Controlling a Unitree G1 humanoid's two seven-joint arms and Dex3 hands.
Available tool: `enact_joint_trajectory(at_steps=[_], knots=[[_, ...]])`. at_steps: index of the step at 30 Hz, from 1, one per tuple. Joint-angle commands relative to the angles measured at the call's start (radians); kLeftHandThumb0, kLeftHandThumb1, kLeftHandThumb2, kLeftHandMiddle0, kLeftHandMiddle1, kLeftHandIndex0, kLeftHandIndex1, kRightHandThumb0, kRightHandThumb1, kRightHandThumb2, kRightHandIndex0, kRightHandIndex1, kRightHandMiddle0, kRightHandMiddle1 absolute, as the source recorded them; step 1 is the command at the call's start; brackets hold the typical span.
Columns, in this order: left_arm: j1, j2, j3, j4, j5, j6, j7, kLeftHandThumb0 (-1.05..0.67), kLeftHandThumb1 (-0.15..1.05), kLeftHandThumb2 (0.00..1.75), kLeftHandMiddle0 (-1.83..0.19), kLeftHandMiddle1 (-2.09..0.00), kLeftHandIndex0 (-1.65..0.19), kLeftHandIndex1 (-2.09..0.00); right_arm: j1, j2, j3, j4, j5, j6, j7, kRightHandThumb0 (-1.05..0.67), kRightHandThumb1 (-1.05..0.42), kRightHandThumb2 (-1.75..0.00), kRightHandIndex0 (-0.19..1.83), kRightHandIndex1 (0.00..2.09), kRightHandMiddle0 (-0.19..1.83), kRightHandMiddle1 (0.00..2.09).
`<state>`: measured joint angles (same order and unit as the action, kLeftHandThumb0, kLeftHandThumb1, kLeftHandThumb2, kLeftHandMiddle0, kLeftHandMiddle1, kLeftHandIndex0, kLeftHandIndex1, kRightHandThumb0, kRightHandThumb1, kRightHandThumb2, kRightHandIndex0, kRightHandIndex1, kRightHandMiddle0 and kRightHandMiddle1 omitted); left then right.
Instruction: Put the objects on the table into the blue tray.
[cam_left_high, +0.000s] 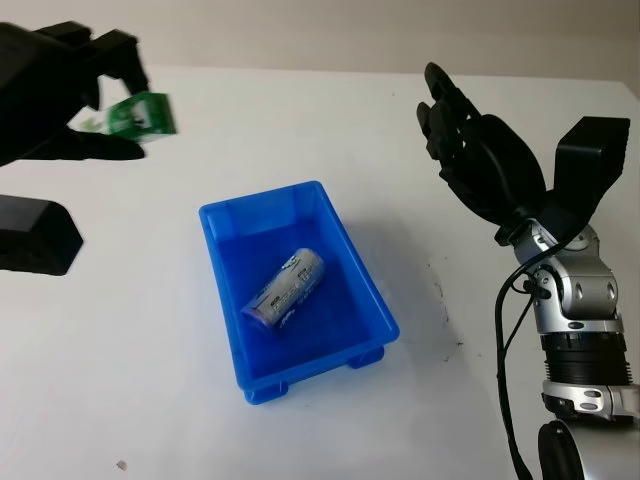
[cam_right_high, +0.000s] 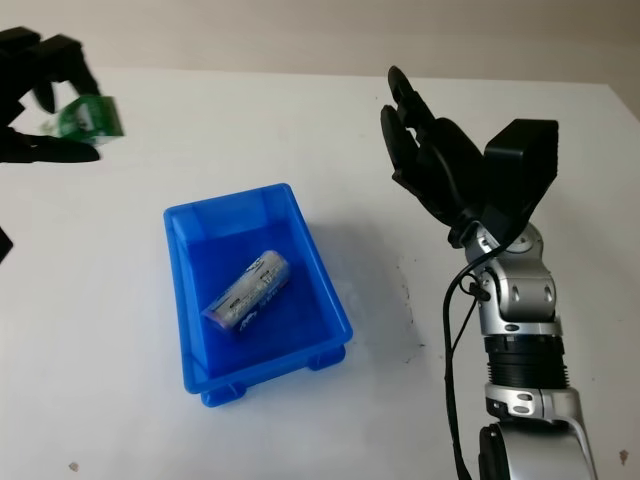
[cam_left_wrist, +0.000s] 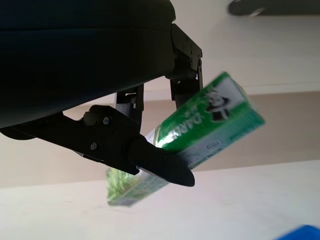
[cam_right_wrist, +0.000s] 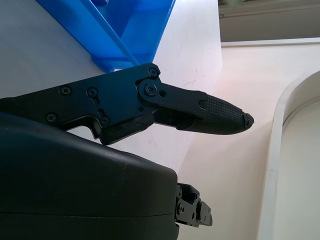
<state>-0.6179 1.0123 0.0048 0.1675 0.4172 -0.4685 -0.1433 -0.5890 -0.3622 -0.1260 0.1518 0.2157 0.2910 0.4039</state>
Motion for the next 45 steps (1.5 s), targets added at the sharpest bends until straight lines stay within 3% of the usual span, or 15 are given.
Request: enact_joint_trajectory(at_steps=[1, 9, 13, 19, 25, 33, 35, 36, 37, 38, 40, 42, 45], knots=[[-0.018, -0.019, 0.008, -0.030, -0.018, -0.005, -0.023, -0.36, 0.98, 0.05, -0.44, -1.61, -0.42, -1.51, -0.003, 0.003, -0.004, -0.014, 0.006, 0.001, -0.004, -0.70, -1.05, -0.65, -0.19, 0.00, -0.19, 0.00], [-0.052, -0.138, -0.043, -0.104, -0.034, -0.041, -0.112, -0.40, 1.00, 0.06, -0.40, -1.85, -0.36, -1.68, 0.009, 0.005, -0.004, -0.030, 0.009, 0.008, -0.010, -0.68, -1.05, -0.67, -0.19, 0.00, -0.19, 0.00], [-0.051, -0.180, -0.074, -0.117, -0.052, -0.050, -0.175, -0.39, 1.00, 0.05, -0.41, -1.86, -0.34, -1.72, 0.014, 0.012, -0.007, -0.040, 0.014, 0.018, -0.018, -0.67, -1.05, -0.67, -0.19, 0.00, -0.19, 0.00], [-0.052, -0.246, -0.109, -0.082, -0.081, -0.100, -0.227, -0.37, 0.99, 0.05, -0.33, -2.08, -0.26, -1.79, 0.025, 0.007, -0.002, -0.048, 0.007, 0.015, -0.017, -0.68, -1.05, -0.68, -0.19, 0.00, -0.19, 0.00], [-0.052, -0.279, -0.132, -0.049, -0.048, -0.148, -0.232, -0.41, 0.98, 0.05, -0.34, -2.08, -0.26, -1.89, 0.026, 0.012, -0.009, -0.048, 0.019, 0.026, -0.020, -0.67, -1.05, -0.68, -0.19, 0.00, -0.19, 0.00], [-0.045, -0.292, -0.134, -0.046, -0.027, -0.164, -0.236, -0.39, 0.97, 0.05, -0.35, -1.99, -0.30, -1.84, 0.029, 0.003, -0.008, -0.057, 0.020, 0.038, -0.020, -0.68, -1.05, -0.67, -0.19, 0.00, -0.19, 0.00], [-0.039, -0.280, -0.135, -0.062, -0.007, -0.140, -0.253, -0.41, 0.98, 0.06, -0.28, -1.96, -0.24, -1.78, 0.028, 0.004, -0.009, -0.052, 0.021, 0.032, -0.018, -0.68, -1.05, -0.67, -0.19, 0.00, -0.19, 0.00], [-0.039, -0.264, -0.139, -0.081, 0.009, -0.118, -0.281, -0.44, 1.00, 0.06, -0.20, -1.77, -0.14, -1.65, 0.027, 0.005, -0.009, -0.051, 0.019, 0.031, -0.020, -0.68, -1.05, -0.67, -0.19, 0.00, -0.19, 0.00], [-0.039, -0.247, -0.143, -0.104, 0.025, -0.089, -0.315, -0.50, 1.03, 0.10, -0.13, -1.22, -0.02, -1.32, 0.027, 0.005, -0.009, -0.049, 0.018, 0.028, -0.019, -0.68, -1.05, -0.67, -0.19, 0.00, -0.19, 0.00], [-0.037, -0.234, -0.144, -0.128, 0.032, -0.058, -0.350, -0.53, 1.04, 0.11, -0.18, -0.79, -0.01, -1.04, 0.026, 0.004, -0.008, -0.049, 0.016, 0.028, -0.020, -0.67, -1.05, -0.67, -0.19, 0.00, -0.19, 0.00], [-0.031, -0.215, -0.144, -0.176, 0.053, 0.004, -0.410, -0.62, 1.05, 0.16, -0.13, -0.21, -0.06, -0.40, 0.025, 0.003, -0.004, -0.046, 0.011, 0.021, -0.019, -0.67, -1.05, -0.67, -0.19, 0.00, -0.19, 0.00], [-0.026, -0.204, -0.143, -0.211, 0.060, 0.053, -0.455, -0.69, 1.05, 0.22, -0.03, -0.07, -0.04, -0.18, 0.024, 0.004, -0.003, -0.043, 0.009, 0.014, -0.016, -0.67, -1.05, -0.67, -0.19, 0.00, -0.19, 0.00], [-0.022, -0.196, -0.142, -0.256, 0.062, 0.129, -0.515, -0.77, 1.05, 0.28, 0.12, -0.02, 0.03, -0.06, 0.021, 0.004, -0.003, -0.034, 0.007, 0.005, -0.011, -0.67, -1.05, -0.67, -0.19, 0.00, -0.19, 0.00]])
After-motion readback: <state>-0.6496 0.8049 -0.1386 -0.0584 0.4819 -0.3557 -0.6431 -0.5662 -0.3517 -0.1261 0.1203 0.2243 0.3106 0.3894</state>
